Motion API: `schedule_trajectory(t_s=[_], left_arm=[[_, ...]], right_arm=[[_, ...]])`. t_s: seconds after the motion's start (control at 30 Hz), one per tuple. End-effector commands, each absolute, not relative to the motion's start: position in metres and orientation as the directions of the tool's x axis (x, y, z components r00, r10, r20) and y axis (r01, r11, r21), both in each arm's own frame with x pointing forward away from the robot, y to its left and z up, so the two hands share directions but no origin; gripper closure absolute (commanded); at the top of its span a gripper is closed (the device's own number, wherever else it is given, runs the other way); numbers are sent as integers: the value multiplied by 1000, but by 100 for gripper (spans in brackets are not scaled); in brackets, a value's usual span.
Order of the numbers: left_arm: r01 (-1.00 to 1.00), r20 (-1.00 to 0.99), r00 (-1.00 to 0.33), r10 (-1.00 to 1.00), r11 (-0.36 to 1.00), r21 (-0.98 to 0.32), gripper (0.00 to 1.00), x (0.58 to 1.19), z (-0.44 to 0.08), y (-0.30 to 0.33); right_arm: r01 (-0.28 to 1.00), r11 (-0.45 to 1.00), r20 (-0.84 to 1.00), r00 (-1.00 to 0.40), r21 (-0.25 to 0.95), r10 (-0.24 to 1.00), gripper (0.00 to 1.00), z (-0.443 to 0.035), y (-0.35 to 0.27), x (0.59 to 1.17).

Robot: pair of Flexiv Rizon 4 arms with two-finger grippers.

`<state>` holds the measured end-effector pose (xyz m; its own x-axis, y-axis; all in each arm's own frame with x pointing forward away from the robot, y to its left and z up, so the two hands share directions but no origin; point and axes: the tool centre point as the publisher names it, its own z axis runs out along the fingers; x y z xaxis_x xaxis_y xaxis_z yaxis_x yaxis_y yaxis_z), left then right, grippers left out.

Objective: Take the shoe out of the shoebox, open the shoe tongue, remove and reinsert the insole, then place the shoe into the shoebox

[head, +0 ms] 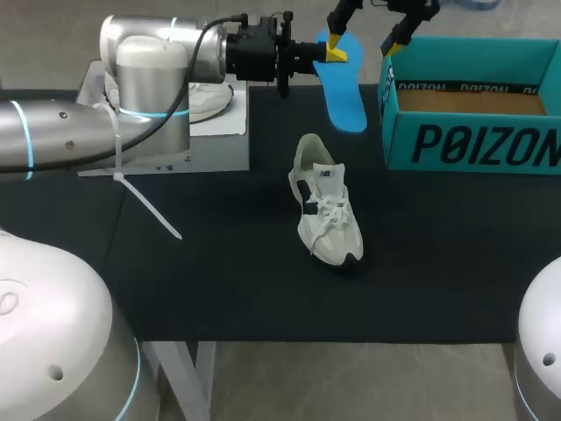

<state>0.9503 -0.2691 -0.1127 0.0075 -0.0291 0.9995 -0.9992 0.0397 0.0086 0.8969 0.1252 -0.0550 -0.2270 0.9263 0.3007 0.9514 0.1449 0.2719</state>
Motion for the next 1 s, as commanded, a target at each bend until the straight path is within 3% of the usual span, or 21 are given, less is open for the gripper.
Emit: schedule_trajectory(t_s=[0.03, 0.7, 0.87, 1.0], left_arm=[[-1000, 1000, -30, -9, 5, -30, 100, 948, -127, -273], [-999, 999, -48, 21, 15, -48, 100, 964, -164, -265], [-998, 998, -59, 23, -24, -58, 100, 966, -170, -269], [-997, 996, -74, 53, -34, -72, 100, 962, -171, -271]], right_arm=[[957, 162, 224, -218, 242, 950, 0, -51, 133, 901], [957, 223, 121, -247, 186, 961, 0, -36, 135, 890], [976, 186, -3, -187, 114, 982, 0, -41, 132, 890], [984, 115, 3, -116, 135, 993, 0, -44, 131, 891]])
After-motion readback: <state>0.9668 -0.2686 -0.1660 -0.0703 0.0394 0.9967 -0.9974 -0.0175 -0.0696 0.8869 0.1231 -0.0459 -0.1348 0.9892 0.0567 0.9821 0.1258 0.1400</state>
